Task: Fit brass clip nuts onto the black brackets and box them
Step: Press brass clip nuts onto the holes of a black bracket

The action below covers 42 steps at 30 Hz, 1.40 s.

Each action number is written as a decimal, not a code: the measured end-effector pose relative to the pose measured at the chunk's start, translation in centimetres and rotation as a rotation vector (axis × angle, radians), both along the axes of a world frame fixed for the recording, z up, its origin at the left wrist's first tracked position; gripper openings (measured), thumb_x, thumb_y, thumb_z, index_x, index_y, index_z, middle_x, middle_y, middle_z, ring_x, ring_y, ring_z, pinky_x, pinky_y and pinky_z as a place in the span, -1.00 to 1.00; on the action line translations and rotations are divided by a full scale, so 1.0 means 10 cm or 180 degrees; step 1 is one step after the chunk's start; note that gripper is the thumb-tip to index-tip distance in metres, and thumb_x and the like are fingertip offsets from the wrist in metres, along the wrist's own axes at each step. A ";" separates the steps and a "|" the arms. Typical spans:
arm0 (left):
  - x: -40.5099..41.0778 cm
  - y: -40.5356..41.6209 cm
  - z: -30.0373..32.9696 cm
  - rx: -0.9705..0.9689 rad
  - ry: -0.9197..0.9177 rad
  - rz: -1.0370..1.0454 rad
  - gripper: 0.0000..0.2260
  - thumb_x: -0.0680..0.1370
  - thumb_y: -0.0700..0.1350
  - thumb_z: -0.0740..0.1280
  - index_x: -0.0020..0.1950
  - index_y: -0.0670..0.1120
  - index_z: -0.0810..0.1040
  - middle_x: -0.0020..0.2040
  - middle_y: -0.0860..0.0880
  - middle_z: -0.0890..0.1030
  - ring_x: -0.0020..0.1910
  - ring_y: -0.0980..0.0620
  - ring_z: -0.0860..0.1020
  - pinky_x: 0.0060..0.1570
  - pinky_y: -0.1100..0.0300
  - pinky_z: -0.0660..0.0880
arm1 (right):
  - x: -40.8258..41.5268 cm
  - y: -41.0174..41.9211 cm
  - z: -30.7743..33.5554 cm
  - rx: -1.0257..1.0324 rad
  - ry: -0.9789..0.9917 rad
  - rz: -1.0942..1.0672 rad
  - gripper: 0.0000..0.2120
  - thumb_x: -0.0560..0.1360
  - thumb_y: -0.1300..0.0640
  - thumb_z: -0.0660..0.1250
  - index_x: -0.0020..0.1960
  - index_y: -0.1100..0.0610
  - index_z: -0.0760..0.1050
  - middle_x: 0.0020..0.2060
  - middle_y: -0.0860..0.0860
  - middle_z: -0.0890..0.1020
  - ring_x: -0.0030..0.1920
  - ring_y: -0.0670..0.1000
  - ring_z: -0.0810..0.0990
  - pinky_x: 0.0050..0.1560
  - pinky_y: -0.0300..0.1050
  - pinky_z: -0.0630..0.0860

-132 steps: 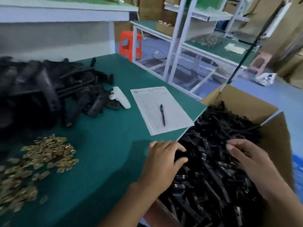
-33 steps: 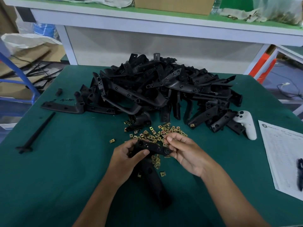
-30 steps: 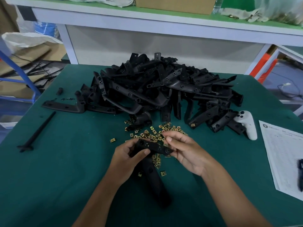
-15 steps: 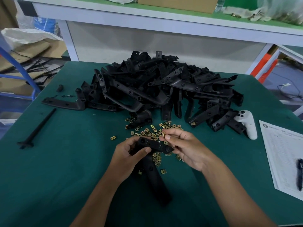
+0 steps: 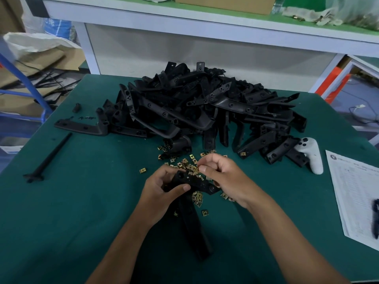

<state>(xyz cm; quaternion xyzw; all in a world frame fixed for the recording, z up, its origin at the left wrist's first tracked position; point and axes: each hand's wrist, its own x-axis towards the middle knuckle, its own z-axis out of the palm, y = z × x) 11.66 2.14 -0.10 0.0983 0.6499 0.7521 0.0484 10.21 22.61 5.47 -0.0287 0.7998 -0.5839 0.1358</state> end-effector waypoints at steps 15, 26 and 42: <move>0.01 0.03 0.03 0.0229 0.0025 0.0055 -0.78 0.35 -0.21 0.54 -0.04 -0.02 0.69 -0.13 -0.01 0.72 -0.14 0.11 0.66 -0.13 0.29 0.59 | -0.02 -0.11 0.04 0.0008 0.0039 0.0325 -0.92 0.63 0.10 0.35 0.08 0.08 0.58 -0.06 -0.06 0.74 0.02 -0.04 0.69 0.13 -0.07 0.57; 0.01 0.02 0.03 0.0158 0.0056 0.0094 -0.76 0.36 -0.16 0.55 -0.04 0.11 0.71 -0.12 0.01 0.72 -0.13 0.10 0.67 -0.12 0.29 0.59 | -0.03 -0.13 0.03 0.0006 -0.0014 0.0136 -0.92 0.62 0.07 0.37 0.05 0.03 0.62 -0.05 -0.15 0.73 0.00 -0.22 0.66 -0.10 -0.52 0.46; -0.01 0.02 -0.06 -0.0065 0.0035 0.0253 -0.75 0.35 -0.09 0.55 0.00 0.10 0.68 -0.16 -0.07 0.68 -0.14 0.09 0.65 -0.11 0.24 0.61 | 0.01 -0.17 0.06 0.0003 0.0088 0.0138 -0.90 0.61 0.04 0.38 0.00 -0.02 0.68 -0.09 -0.16 0.73 -0.02 -0.18 0.69 -0.01 -0.28 0.52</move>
